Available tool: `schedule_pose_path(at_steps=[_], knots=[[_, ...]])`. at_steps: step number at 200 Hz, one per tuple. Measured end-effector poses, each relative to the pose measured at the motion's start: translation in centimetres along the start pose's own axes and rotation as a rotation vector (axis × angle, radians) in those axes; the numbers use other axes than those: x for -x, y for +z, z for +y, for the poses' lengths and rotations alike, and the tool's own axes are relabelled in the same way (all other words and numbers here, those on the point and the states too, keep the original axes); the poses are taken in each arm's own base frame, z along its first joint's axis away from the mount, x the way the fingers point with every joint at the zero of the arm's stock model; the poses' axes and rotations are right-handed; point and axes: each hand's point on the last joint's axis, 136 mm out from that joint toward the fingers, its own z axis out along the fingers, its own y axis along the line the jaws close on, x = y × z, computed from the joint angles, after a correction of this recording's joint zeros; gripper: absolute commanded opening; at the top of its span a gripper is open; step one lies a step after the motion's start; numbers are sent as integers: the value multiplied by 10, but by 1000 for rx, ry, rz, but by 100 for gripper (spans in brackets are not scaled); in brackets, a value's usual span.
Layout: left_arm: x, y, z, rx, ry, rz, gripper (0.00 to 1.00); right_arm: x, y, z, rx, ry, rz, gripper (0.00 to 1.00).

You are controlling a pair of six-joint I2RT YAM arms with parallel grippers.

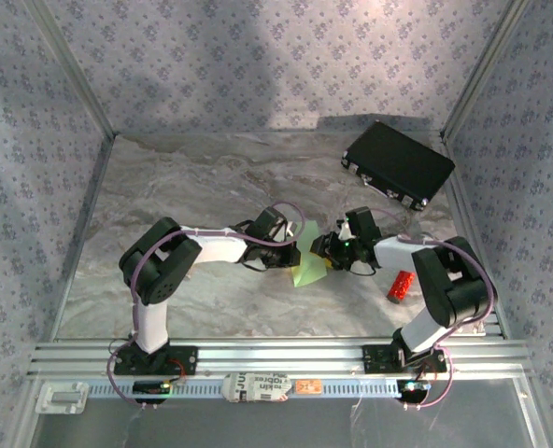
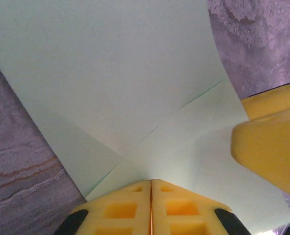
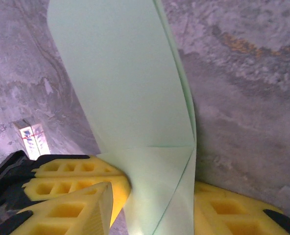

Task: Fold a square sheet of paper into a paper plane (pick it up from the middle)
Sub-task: Turn over the paper at the center of the table.

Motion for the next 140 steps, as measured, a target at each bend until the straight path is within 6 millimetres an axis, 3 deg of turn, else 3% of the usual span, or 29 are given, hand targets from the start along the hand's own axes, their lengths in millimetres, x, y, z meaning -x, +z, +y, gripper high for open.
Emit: schedule_pose_path(at_steps=[140], knots=[[0, 0, -1, -4, -3, -1, 8, 10, 5, -7, 31, 8, -27, 20]])
